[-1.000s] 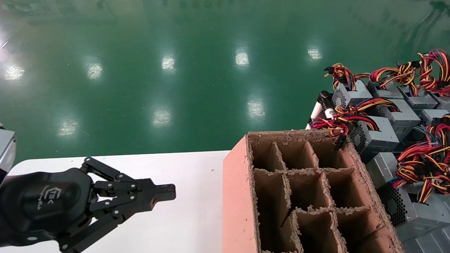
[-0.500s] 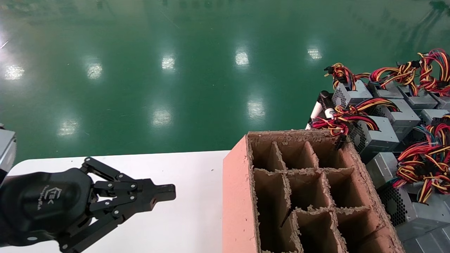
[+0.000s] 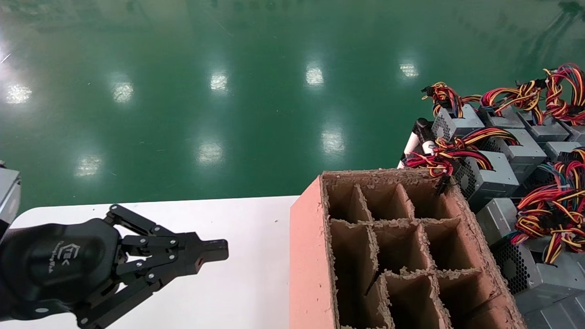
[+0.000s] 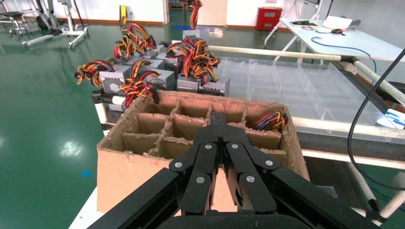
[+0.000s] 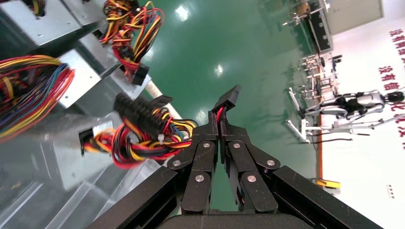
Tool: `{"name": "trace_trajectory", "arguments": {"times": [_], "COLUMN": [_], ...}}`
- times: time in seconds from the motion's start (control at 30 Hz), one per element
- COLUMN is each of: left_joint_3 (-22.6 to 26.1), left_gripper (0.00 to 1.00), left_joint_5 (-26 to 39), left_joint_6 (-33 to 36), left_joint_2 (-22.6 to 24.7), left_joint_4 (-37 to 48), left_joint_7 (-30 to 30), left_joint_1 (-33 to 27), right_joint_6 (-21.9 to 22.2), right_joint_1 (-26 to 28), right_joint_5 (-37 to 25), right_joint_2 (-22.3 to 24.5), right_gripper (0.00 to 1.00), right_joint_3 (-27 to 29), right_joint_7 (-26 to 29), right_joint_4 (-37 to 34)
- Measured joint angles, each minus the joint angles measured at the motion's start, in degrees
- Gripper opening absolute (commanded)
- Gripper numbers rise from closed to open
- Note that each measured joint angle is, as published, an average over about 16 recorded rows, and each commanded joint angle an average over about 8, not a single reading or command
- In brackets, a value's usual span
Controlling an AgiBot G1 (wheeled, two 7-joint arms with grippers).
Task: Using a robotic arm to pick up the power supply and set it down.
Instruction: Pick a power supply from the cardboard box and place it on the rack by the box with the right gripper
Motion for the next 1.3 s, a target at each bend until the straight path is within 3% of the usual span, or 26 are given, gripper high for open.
{"name": "trace_trajectory", "arguments": {"times": [0.3,0.63,1.3], "left_joint_3": [0.0,0.0,0.0], "left_gripper": [0.00,0.00,0.00], "left_joint_5": [0.0,0.0,0.0], "left_joint_6": [0.0,0.0,0.0], "left_joint_2": [0.0,0.0,0.0], "left_joint_4": [0.0,0.0,0.0], "left_joint_7": [0.0,0.0,0.0], "left_joint_1": [0.0,0.0,0.0], "right_joint_6": [4.7,6.6,10.4], "right_joint_1": [-5.7,-10.4,-13.4], "right_joint_5": [4.3,8.2,9.7], "right_joint_2": [-4.1,-7.4,-7.1], "right_gripper": [0.00,0.00,0.00], "right_joint_3": [2.6,5.2,6.2], "right_joint_7": [-4.6,-7.9,-9.5], "right_joint_4": [-6.1,-8.6,-9.0]}}
